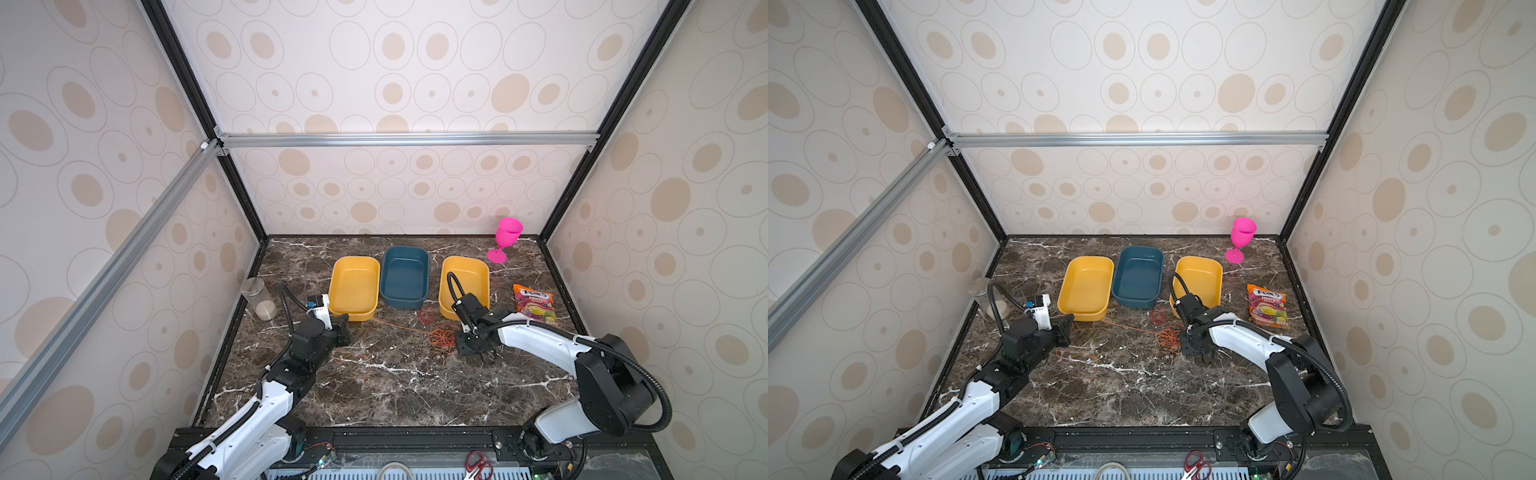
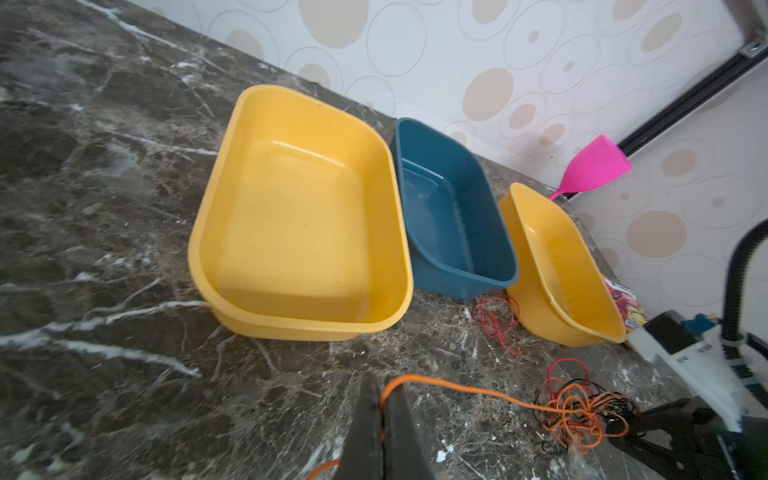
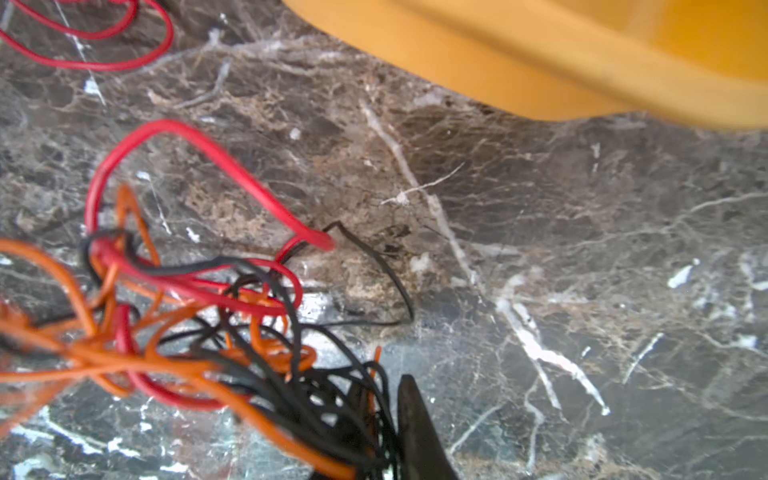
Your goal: Untangle the cables
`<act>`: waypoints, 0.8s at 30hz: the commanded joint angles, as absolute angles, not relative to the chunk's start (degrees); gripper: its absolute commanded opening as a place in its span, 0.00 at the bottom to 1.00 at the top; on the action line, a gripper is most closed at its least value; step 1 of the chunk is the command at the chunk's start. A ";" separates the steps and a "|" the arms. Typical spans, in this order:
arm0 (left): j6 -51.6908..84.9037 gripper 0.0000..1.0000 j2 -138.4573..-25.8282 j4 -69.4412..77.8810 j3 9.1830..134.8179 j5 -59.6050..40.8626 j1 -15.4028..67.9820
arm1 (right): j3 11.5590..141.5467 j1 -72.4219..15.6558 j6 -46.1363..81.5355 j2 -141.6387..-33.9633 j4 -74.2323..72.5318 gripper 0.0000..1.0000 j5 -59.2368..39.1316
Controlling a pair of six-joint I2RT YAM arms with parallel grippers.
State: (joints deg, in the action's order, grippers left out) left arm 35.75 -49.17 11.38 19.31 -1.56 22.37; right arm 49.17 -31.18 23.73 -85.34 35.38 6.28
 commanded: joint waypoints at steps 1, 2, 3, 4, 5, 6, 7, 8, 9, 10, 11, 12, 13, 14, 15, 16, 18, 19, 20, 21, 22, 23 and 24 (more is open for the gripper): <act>36.96 0.00 -49.23 6.86 21.53 0.42 20.97 | 48.40 -30.75 23.27 -83.85 37.48 0.15 6.74; 36.47 0.00 -49.65 7.59 21.37 -1.32 20.92 | 48.20 -30.76 22.59 -83.63 36.98 0.16 5.31; 36.22 0.00 -50.24 8.57 21.14 -3.23 20.92 | 48.17 -30.72 21.94 -83.51 36.37 0.16 3.79; 36.01 0.00 -51.12 9.53 20.93 -5.37 20.92 | 48.16 -30.68 21.14 -83.41 35.69 0.17 1.87; 36.03 0.00 -52.11 10.10 20.84 -7.15 20.92 | 48.17 -30.76 20.61 -83.24 35.26 0.18 0.51; 36.12 0.00 -53.41 10.19 20.79 -8.69 20.92 | 48.13 -30.76 20.48 -82.98 34.93 0.19 -0.13; 36.06 0.00 -54.46 10.11 20.83 -9.68 20.92 | 48.15 -30.78 20.22 -82.80 34.58 0.20 -1.05; 35.95 0.00 -55.59 9.65 20.91 -10.67 20.91 | 48.19 -30.82 19.58 -82.54 34.20 0.22 -2.25; 35.84 0.00 -56.49 8.99 20.98 -11.32 20.92 | 48.31 -30.80 19.19 -82.36 34.11 0.24 -3.10; 35.62 0.02 -57.40 8.23 21.09 -11.92 21.00 | 48.57 -30.77 18.85 -82.11 34.10 0.27 -3.91; 35.36 0.05 -58.22 7.30 21.28 -12.36 21.01 | 48.62 -30.84 18.31 -81.85 33.94 0.30 -5.02; 35.25 0.07 -58.79 6.11 21.56 -12.30 21.01 | 48.83 -30.82 18.05 -81.75 33.93 0.33 -5.88; 35.41 0.09 -59.42 4.29 22.09 -11.68 21.07 | 49.04 -30.90 17.83 -81.64 33.93 0.34 -6.78; 35.30 0.11 -59.99 2.32 22.79 -11.52 21.08 | 49.26 -30.87 17.41 -81.57 33.76 0.36 -8.07; 34.87 0.13 -60.48 0.77 23.50 -11.69 21.05 | 49.41 -30.87 17.09 -81.56 33.62 0.37 -9.29; 34.59 0.16 -60.80 -0.86 24.33 -11.63 21.12 | 49.55 -30.92 16.98 -81.52 33.45 0.38 -10.32; 34.15 0.24 -61.07 -3.23 25.83 -11.32 21.36 | 49.79 -30.85 16.82 -81.26 33.38 0.39 -11.24; 34.10 0.30 -61.08 -4.12 26.52 -11.08 21.41 | 49.99 -30.87 16.70 -81.13 33.56 0.40 -11.17; 34.10 0.34 -60.90 -4.54 27.16 -11.18 21.51 | 50.26 -30.92 16.58 -81.00 33.79 0.40 -11.01; 34.18 0.37 -60.78 -4.56 27.52 -11.52 21.61 | 50.54 -30.93 16.36 -80.91 34.07 0.40 -10.84; 34.19 0.40 -60.60 -4.36 27.97 -11.99 21.78 | 50.93 -30.86 16.11 -80.78 34.43 0.40 -10.73; 34.19 0.43 -60.56 -4.17 28.35 -12.49 22.09 | 51.27 -30.85 15.92 -80.69 34.82 0.41 -10.72; 33.99 0.44 -60.70 -3.94 28.76 -12.80 22.45 | 51.43 -30.90 15.82 -80.61 35.10 0.41 -10.58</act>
